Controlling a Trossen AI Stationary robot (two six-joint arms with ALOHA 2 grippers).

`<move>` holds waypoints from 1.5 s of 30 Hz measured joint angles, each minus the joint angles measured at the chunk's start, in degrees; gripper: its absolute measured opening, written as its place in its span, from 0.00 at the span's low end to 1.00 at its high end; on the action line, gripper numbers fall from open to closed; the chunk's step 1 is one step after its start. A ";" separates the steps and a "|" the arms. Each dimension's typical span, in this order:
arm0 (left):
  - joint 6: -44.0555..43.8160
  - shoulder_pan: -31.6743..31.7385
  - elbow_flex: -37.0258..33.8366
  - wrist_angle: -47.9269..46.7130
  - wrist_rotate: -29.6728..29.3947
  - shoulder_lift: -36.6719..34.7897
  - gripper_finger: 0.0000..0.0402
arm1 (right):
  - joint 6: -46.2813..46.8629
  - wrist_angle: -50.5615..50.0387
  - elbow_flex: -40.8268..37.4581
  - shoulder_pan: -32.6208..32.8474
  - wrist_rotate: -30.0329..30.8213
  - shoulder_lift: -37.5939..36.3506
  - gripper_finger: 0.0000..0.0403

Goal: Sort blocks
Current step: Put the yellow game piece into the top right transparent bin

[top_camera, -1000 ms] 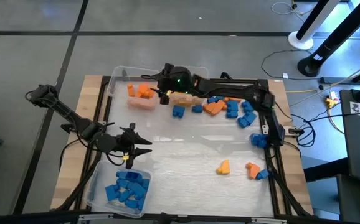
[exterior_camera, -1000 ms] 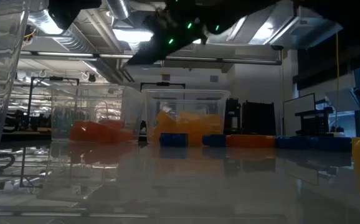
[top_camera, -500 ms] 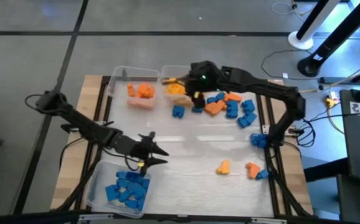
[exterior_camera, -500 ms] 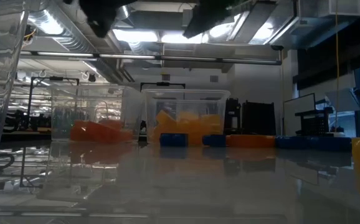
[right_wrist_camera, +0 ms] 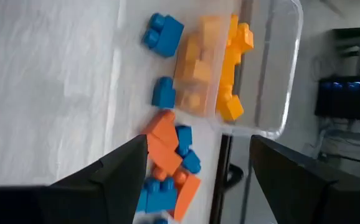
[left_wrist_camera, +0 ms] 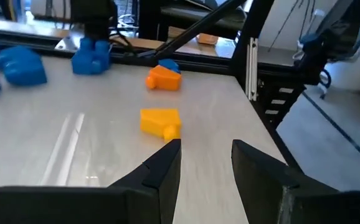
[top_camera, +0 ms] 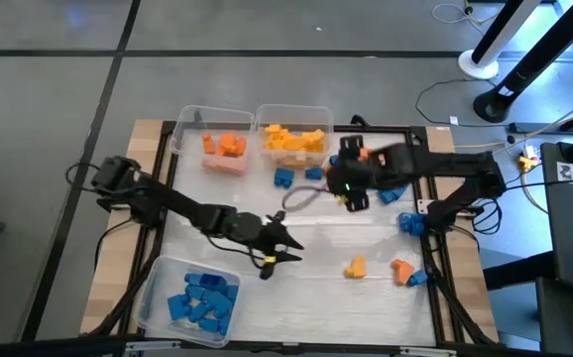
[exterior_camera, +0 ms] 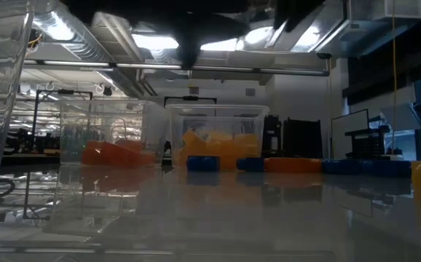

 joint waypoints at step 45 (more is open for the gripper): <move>10.38 1.89 35.64 -0.88 0.15 40.62 0.53 | 27.14 -9.91 -0.57 26.52 12.82 -0.27 0.70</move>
